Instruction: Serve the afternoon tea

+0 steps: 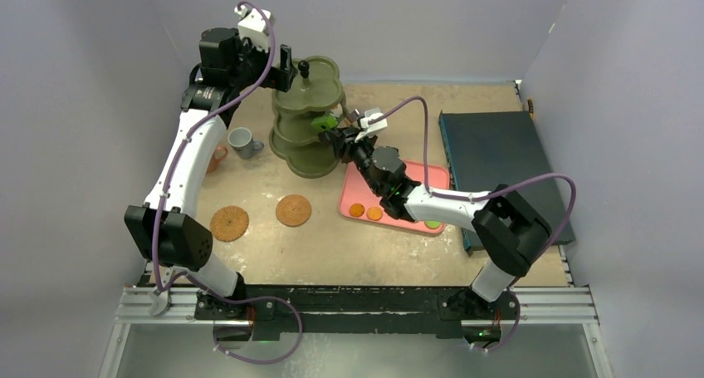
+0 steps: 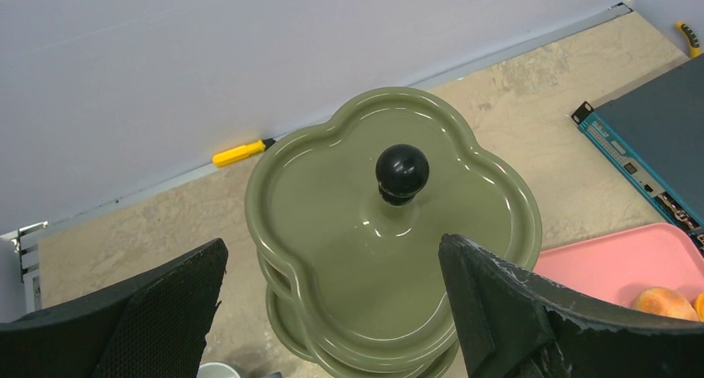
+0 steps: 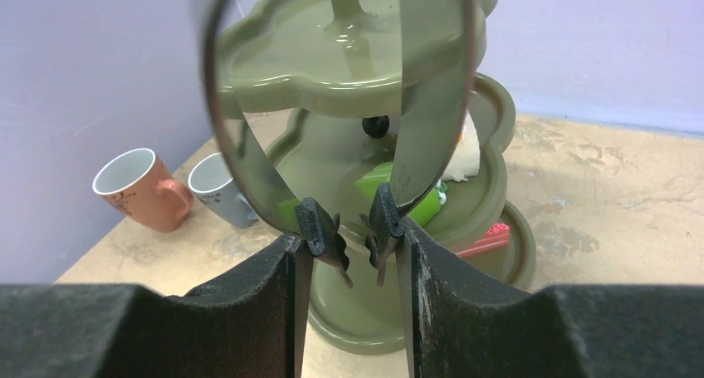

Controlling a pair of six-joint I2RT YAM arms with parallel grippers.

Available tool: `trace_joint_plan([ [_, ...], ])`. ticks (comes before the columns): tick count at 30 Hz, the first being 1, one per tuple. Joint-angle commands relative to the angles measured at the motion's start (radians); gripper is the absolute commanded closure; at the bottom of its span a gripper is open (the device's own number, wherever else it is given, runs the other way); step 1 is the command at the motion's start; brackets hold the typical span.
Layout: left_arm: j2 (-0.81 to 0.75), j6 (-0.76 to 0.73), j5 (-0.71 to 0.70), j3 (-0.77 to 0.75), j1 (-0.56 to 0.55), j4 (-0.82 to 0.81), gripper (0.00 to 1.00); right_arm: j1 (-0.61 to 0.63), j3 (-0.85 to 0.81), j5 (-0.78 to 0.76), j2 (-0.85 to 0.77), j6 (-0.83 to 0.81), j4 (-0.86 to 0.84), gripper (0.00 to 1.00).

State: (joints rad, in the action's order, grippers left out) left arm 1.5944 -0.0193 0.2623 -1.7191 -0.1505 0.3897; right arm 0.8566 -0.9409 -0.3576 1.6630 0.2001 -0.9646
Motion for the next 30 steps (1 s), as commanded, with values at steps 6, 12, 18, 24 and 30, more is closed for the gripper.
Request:
trace_joint_plan([
  [6,-0.028,0.012,0.018,-0.002,0.011,-0.032,0.01,0.000,0.071,-0.061,-0.120,-0.019,-0.054,0.59],
  [12,-0.043,0.012,0.023,-0.014,0.012,-0.002,0.01,-0.002,0.159,-0.131,-0.247,-0.020,0.074,0.59],
  [18,-0.063,0.008,0.035,-0.023,0.016,0.043,0.01,-0.008,0.329,-0.265,-0.439,0.028,0.220,0.59],
  [24,-0.073,0.006,0.048,-0.035,0.018,0.094,0.01,-0.010,0.464,-0.412,-0.606,0.112,0.366,0.58],
  [30,-0.100,-0.006,0.057,-0.027,0.018,0.095,0.01,-0.010,0.513,-0.531,-0.661,0.189,0.479,0.52],
])
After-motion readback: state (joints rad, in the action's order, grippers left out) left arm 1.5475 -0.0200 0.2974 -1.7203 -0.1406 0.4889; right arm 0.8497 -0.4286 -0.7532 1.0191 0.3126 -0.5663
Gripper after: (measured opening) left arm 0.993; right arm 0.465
